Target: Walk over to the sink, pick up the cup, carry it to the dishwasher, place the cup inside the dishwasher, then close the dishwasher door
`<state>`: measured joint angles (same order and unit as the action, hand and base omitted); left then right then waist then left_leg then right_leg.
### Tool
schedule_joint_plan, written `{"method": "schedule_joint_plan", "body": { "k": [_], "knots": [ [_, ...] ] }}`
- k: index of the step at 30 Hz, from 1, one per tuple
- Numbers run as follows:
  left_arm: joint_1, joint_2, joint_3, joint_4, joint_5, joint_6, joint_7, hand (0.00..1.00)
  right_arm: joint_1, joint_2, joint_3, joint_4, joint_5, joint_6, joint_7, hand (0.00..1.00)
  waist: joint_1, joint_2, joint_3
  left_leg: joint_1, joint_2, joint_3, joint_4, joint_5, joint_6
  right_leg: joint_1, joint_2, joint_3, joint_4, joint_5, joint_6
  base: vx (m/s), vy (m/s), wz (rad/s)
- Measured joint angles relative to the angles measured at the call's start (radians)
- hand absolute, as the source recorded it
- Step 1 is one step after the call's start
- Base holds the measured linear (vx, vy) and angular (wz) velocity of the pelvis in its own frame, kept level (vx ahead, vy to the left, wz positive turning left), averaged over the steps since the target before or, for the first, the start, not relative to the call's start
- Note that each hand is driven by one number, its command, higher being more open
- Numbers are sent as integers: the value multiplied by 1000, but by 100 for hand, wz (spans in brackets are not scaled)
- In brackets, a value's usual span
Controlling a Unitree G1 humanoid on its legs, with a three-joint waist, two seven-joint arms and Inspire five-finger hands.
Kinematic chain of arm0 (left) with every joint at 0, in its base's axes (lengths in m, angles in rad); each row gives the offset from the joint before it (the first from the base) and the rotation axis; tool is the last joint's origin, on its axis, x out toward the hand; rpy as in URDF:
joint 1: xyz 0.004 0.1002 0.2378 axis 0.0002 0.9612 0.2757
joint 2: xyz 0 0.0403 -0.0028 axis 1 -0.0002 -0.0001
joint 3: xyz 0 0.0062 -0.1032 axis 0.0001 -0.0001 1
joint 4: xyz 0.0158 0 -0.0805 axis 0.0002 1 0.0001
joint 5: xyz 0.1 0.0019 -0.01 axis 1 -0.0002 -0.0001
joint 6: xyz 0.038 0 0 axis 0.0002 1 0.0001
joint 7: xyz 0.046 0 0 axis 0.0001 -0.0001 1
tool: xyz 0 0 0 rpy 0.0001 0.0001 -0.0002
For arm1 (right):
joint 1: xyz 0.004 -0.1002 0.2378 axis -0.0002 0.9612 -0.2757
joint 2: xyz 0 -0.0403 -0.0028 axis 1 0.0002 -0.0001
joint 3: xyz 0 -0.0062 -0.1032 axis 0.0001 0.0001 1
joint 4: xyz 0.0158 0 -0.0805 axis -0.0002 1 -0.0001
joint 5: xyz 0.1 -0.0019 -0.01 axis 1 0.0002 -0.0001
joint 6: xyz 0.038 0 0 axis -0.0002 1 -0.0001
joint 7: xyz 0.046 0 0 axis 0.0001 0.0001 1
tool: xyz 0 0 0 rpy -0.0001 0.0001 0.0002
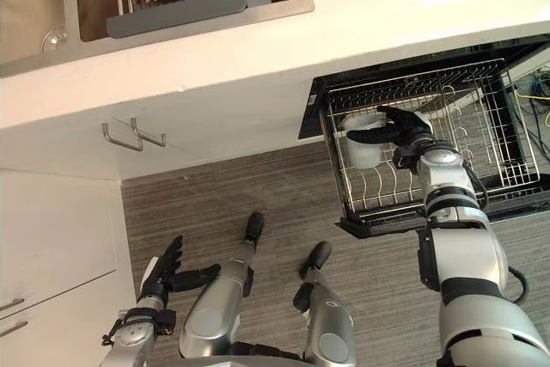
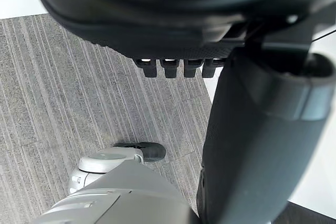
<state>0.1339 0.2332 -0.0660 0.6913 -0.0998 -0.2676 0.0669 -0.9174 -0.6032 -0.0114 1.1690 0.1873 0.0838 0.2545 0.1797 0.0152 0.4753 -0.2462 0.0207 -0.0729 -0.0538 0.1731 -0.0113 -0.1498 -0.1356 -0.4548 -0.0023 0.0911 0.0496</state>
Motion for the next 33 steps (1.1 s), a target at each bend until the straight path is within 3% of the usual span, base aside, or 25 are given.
{"method": "schedule_joint_plan", "body": {
  "k": [8, 11, 14, 17, 19, 22, 26, 30, 32, 33],
  "knots": [
    [-13, -30, 11, 43, 5, 0, 0, 100, 83, 25, -1, -71, 49, -16, 44, 100, -2, -3, -3, 49, 1, -9, -30, 6, -6, 54, 15, -11, -36, 3, 5, 59, -35, 3],
    [-13, -38, 40, 64, 23, -1, 0, 100, 170, 40, -2, -158, 69, -35, 41, 100, -10, -18, -19, 61, -1, -8, -31, 5, -8, 69, 16, -11, -44, 5, 7, 24, -9, 1],
    [-11, -42, 67, 108, 24, -1, 2, 100, 307, 79, -30, -360, 127, -78, -10, 100, -35, -42, -54, 70, -1, 1, -31, 3, -8, 76, 16, -3, -49, 7, 10, -5, -4, -7],
    [25, -54, 111, 143, 44, -2, 15, 100, 496, 165, -89, -639, 215, -114, -43, 100, -62, -69, -125, 92, 1, 34, -31, -10, -6, 81, 15, 31, -49, 7, 11, 15, 7, -33],
    [74, -85, 164, 165, 44, -11, 23, 100, 683, 303, -175, -880, 310, -155, -39, 100, -84, -83, -191, 119, 2, 70, -31, -29, -6, 87, 13, 70, -50, 3, 16, 51, 11, -48],
    [140, -125, 241, 186, 41, -34, 52, 100, 903, 477, -227, -1103, 415, -222, 22, 100, -128, -82, -254, 158, 1, 111, -31, -55, -8, 106, 11, 109, -52, -6, 24, 61, 9, -42],
    [199, -160, 276, 187, -1, -51, 84, 100, 1074, 591, -198, -1219, 448, -242, 96, 100, -156, -77, -293, 215, 9, 154, -32, -79, -10, 151, 13, 143, -70, -9, 22, 35, 1, -33],
    [235, -208, 321, 164, -25, -58, 129, 100, 1128, 621, -98, -1314, 445, -241, 164, 100, -150, -60, -319, 223, 13, 163, 5, -112, -7, 189, 12, 135, -74, -14, 22, 21, 1, 0],
    [235, -212, 326, 163, -32, -55, 132, 100, 1126, 612, -82, -1355, 437, -244, 188, 100, -135, -51, -325, 180, 13, 162, 97, -159, -4, 212, 6, 93, -78, -17, 27, 22, 19, 69],
    [233, -211, 323, 162, -17, -48, 130, 100, 1123, 599, -98, -1375, 437, -249, 190, 100, -139, -46, -329, 159, 36, 228, 136, -174, 1, 238, -4, 27, -81, -22, 37, 48, 32, 155]
  ]
}}
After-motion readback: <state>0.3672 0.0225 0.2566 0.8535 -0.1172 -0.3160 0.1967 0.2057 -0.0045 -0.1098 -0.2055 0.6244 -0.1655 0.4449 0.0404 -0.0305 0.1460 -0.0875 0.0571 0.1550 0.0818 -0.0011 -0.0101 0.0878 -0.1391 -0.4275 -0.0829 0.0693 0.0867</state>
